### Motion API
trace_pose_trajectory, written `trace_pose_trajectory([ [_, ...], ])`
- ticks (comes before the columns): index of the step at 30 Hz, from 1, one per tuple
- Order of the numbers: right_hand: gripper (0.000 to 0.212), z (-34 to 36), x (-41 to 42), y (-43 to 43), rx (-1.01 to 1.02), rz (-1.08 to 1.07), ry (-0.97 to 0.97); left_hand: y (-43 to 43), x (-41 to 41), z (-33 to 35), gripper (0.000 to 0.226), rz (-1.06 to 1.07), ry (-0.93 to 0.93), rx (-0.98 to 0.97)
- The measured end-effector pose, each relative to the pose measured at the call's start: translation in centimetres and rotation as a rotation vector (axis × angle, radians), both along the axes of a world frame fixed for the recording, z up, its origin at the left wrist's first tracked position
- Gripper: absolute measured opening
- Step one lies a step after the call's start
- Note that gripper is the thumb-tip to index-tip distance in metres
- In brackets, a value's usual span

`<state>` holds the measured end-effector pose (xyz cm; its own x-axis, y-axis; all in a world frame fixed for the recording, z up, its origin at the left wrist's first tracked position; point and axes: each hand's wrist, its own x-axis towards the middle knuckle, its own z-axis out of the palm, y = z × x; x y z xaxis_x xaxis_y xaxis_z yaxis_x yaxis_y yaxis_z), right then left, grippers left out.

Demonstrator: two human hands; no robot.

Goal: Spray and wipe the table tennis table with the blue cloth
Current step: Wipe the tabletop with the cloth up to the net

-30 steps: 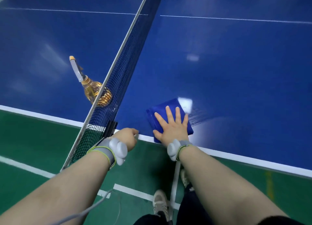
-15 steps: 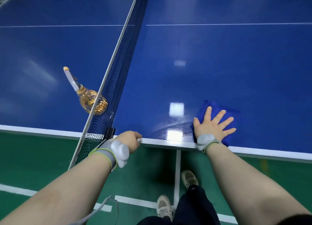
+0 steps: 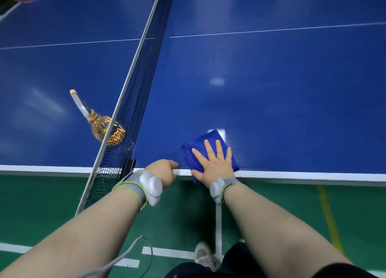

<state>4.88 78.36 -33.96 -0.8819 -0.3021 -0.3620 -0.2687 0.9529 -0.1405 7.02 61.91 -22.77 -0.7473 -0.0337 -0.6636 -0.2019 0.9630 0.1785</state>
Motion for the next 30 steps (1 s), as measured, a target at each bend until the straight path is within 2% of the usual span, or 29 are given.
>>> trace_pose_trajectory([
  [7, 0.072, 0.0, 0.5, 11.6, 0.034, -0.285, 0.022, 6.1, -0.7, 0.6, 0.047, -0.044, -0.023, -0.001],
  [16, 0.071, 0.4, 1.2, 30.9, 0.07, -0.751, -0.01, 15.5, -1.0, 0.8, 0.044, -0.074, -0.055, 0.012],
  [20, 0.075, 0.8, -0.2, 33.3, 0.084, -0.863, -0.054, 18.1, -1.0, 0.5, 0.045, -0.055, -0.079, 0.02],
  [23, 0.079, 0.9, -1.5, 31.1, 0.079, -0.757, -0.051, 19.4, -0.8, 0.4, 0.045, -0.023, -0.069, 0.024],
  [30, 0.075, 1.1, -3.4, 22.9, 0.01, 0.059, -0.098, 21.1, -0.8, 0.0, 0.042, 0.032, -0.049, -0.004],
])
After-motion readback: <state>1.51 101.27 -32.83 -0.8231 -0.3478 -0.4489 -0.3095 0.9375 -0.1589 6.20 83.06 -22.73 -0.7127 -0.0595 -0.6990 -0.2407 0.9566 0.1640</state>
